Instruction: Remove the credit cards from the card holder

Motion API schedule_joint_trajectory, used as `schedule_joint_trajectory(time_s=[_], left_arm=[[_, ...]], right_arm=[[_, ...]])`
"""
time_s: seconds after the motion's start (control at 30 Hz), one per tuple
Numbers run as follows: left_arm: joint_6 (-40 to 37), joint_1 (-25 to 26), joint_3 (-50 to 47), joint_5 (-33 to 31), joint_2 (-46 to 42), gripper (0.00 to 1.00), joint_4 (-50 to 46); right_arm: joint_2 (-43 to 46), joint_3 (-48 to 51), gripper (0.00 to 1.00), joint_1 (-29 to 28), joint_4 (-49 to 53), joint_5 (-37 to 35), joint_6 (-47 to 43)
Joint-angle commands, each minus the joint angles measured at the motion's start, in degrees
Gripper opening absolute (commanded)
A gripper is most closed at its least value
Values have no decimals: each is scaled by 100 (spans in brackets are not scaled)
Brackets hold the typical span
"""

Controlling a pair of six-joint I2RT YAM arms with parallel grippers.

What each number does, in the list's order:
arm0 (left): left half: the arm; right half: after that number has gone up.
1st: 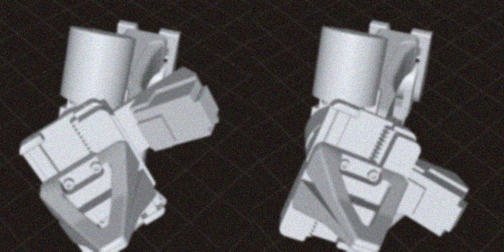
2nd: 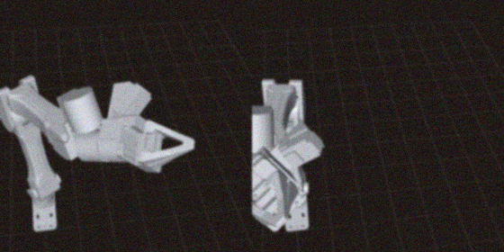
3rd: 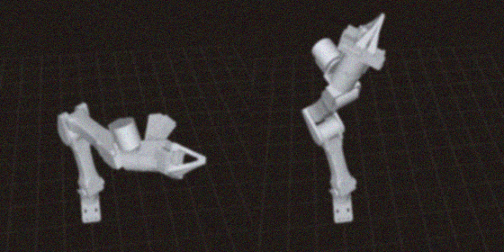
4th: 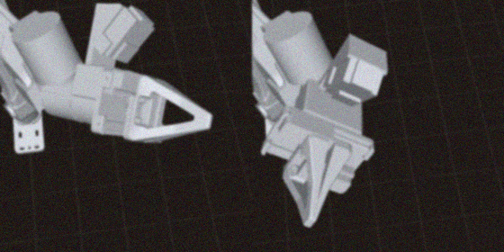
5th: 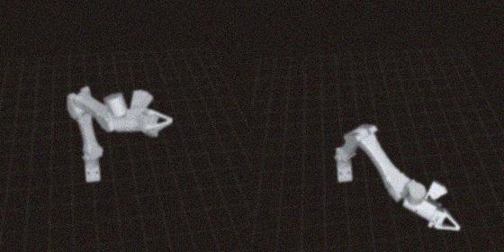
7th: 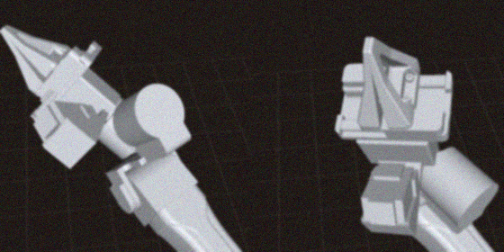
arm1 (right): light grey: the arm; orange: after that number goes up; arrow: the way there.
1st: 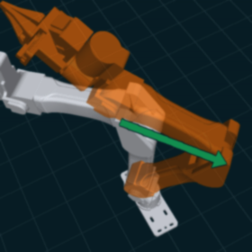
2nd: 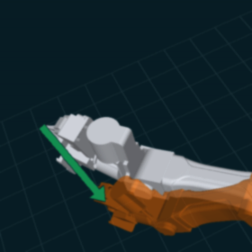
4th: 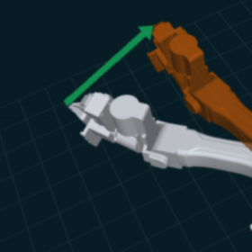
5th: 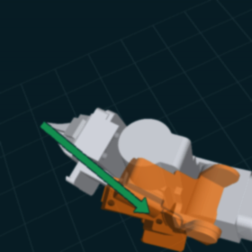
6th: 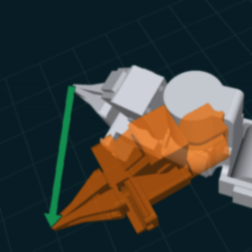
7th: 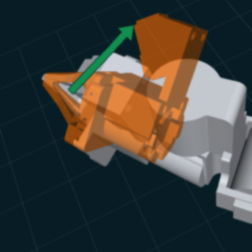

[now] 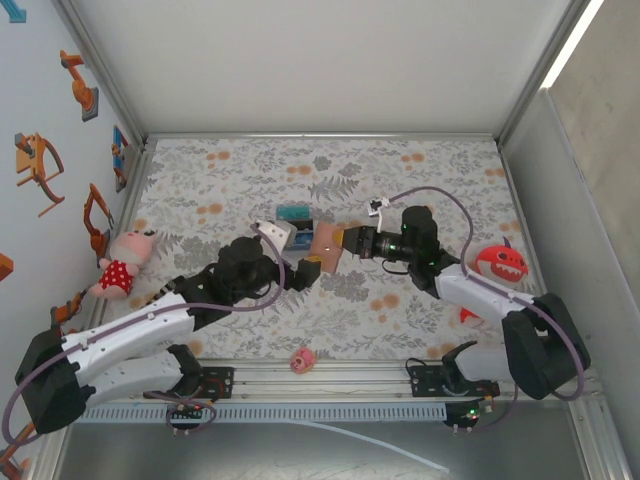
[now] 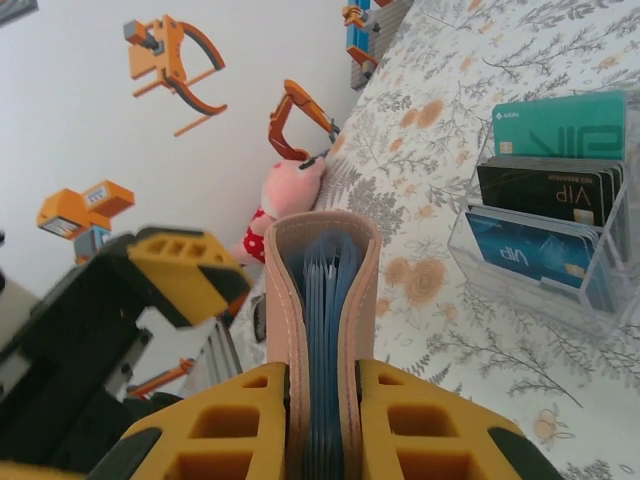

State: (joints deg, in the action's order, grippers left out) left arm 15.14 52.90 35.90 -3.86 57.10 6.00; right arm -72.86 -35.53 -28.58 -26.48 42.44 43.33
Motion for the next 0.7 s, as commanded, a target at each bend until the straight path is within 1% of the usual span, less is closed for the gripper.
schedule_joint_trajectory(time_s=[0.0,0.1,0.17,0.33,0.43,0.53,0.67], left_arm=[[77,-280,-118,1026,-191,99,294],[89,-554,-166,1636,-208,96,437],[118,-759,-221,2118,-186,94,699],[77,-1026,-171,3066,-55,87,1197],[86,-1094,-148,3476,49,82,1385],[-24,-1098,25,3900,310,80,1204],[31,-1097,97,4062,593,73,1272]], right_arm=[[576,-481,0,10,1272,-99,-1001],[893,-722,0,10,2010,-176,-1459],[1027,-885,0,10,2362,-143,-1698],[1130,-1300,0,10,2893,302,-2154],[1160,-1486,0,10,3128,526,-2410],[1136,-1641,0,10,3299,652,-2575],[1054,-1810,0,10,3424,771,-2682]])
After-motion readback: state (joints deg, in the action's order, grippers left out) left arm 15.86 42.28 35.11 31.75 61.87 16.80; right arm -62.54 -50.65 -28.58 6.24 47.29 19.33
